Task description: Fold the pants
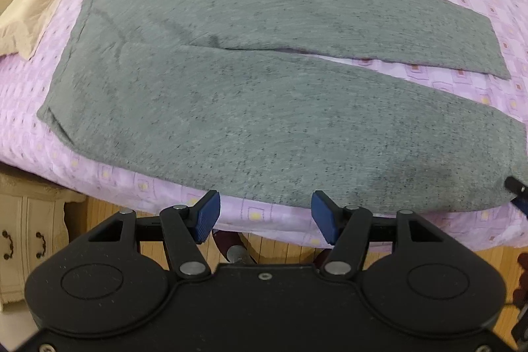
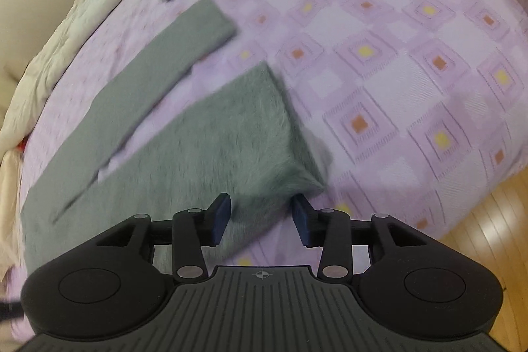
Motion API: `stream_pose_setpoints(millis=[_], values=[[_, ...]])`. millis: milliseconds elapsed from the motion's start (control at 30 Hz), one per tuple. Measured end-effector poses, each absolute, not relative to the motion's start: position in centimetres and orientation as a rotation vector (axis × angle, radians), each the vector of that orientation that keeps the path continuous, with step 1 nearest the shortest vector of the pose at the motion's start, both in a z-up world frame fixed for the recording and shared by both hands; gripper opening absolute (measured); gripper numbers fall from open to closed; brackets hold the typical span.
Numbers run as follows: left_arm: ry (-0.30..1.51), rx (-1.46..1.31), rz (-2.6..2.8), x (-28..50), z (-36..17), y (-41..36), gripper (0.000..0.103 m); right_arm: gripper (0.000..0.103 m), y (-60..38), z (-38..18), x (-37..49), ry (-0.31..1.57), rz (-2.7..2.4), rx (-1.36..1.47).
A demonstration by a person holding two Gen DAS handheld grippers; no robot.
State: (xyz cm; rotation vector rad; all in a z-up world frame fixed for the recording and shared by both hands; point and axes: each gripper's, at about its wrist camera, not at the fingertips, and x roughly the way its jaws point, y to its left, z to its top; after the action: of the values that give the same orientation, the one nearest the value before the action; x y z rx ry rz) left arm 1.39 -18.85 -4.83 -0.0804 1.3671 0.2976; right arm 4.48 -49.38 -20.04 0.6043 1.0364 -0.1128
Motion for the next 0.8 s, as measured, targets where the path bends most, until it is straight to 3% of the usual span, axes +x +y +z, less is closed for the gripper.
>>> stream_pose_setpoints(millis=[367,800], values=[[1.374,-0.119,0.332,0.7,-5.2,-17.3,0.065,0.041,-51.7,-17.7,2.1,0.991,-0.146,0.613],[1.363,-0.102,0.375,-0.2,-7.3,-16.0,0.065,0.043,-49.6,-21.0,3.3,1.053,-0.102,0.684]])
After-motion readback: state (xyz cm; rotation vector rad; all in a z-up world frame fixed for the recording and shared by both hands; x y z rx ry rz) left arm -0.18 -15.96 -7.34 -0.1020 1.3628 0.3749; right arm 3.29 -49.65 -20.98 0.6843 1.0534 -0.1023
